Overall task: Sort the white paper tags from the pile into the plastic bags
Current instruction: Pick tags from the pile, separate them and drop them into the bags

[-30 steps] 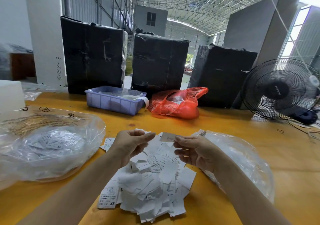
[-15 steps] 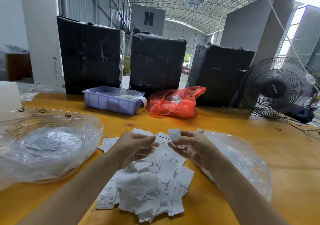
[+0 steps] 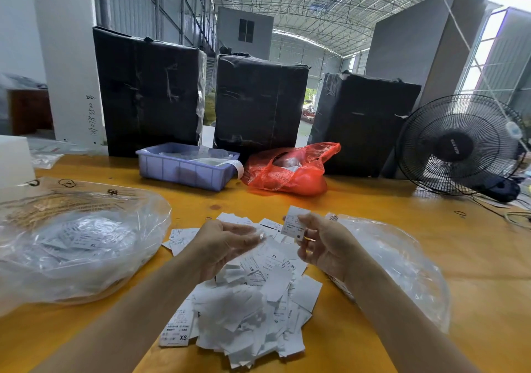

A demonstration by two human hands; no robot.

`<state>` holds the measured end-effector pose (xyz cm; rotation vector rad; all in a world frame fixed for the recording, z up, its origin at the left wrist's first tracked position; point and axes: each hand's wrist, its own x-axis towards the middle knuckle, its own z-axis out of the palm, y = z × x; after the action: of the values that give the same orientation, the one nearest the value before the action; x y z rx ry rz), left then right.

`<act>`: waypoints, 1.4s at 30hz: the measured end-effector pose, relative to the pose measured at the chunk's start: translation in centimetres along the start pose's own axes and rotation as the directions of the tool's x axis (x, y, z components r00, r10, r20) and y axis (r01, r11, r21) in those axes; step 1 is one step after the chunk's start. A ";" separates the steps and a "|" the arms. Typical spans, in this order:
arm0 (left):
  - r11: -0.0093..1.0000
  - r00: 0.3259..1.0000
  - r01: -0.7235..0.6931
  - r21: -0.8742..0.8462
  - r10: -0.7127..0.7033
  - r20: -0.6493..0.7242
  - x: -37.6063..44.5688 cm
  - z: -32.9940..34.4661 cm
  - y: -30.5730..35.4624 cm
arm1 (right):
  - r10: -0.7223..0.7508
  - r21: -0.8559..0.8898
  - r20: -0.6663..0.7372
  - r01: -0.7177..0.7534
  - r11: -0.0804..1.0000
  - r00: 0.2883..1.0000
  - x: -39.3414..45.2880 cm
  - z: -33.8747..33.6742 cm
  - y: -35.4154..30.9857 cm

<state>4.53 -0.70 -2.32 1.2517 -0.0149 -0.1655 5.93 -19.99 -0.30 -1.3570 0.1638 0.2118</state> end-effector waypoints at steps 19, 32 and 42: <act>0.999 0.999 -0.012 -0.037 0.011 -0.037 -0.4 1.0 -0.6 | -0.416 -0.326 0.126 0.434 0.840 0.901 -1.1 0.9 0.1; 0.996 1.000 -0.021 -0.086 0.019 -0.023 -0.1 0.8 -0.5 | -0.499 -0.454 0.138 0.502 0.736 0.856 -0.8 0.9 0.5; 0.994 0.999 -0.016 -0.109 0.011 -0.043 0.0 0.8 -0.5 | -0.520 -0.451 0.103 0.506 0.735 0.848 -0.9 1.2 0.6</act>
<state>4.39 -1.59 -2.55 1.1451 0.0221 -0.1261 4.94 -18.74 -0.45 -1.8308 -0.2646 -0.2611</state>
